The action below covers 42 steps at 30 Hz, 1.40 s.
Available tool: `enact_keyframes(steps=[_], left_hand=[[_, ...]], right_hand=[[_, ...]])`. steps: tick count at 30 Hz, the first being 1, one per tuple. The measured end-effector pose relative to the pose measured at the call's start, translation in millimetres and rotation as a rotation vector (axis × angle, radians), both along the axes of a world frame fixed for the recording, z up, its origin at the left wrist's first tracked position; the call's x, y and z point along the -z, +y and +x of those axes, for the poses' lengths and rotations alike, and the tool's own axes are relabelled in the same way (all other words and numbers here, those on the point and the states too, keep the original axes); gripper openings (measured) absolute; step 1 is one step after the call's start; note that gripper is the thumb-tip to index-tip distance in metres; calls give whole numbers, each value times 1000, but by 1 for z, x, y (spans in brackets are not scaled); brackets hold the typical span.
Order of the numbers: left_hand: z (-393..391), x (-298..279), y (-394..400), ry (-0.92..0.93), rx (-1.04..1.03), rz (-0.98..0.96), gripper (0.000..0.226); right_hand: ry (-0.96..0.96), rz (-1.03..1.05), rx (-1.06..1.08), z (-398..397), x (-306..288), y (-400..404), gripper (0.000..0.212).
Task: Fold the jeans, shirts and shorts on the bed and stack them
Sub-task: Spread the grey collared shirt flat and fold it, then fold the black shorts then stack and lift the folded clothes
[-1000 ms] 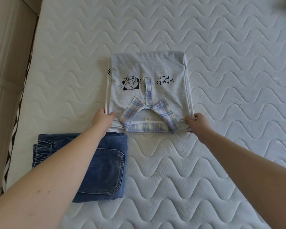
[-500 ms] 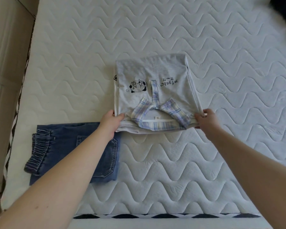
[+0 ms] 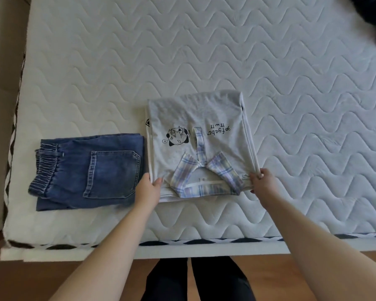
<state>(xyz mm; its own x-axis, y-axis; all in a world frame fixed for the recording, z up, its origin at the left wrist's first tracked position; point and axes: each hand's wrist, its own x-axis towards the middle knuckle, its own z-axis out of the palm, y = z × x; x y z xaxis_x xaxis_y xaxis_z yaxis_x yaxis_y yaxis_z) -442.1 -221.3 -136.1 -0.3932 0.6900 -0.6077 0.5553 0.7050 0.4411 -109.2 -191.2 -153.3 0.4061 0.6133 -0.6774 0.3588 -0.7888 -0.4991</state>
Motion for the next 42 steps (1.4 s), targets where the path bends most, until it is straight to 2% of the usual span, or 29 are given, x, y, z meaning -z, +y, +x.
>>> enact_keyframes(steps=[4,7,9,13,18,21,26,29,32,35,38,42], left_hand=[[3,2,-42,3,-11,-65,21],[0,6,-65,38,15,-84,34],[-4,7,-76,47,15,-109,34],[-12,9,-81,40,28,-144,26],[-28,34,-81,49,-32,-139,29],[-29,35,-86,36,-25,-183,33],[-41,-18,-89,137,220,-351,46],[-54,-80,-91,195,337,-241,37],[-58,-137,-87,243,572,-42,30],[-57,-193,-93,410,894,132,40],[-44,-235,-106,630,1194,318,60],[-11,-275,-130,642,1224,403,67]], right_hand=[[-17,-77,-54,10,-2,-32,18],[7,-179,-95,15,-5,-52,17],[23,-213,-125,15,-7,-62,17],[-42,-256,-260,11,-13,-72,19],[-27,-400,-371,5,-1,-81,26],[-80,-310,-371,1,4,-93,36],[-164,-144,-347,-11,-46,-117,55],[-165,-90,-401,-19,-99,-127,52],[-166,11,-518,-30,-145,-133,47],[-276,97,-703,-43,-192,-144,48],[-380,181,-754,-49,-231,-159,48],[-627,238,-880,-46,-272,-187,54]])
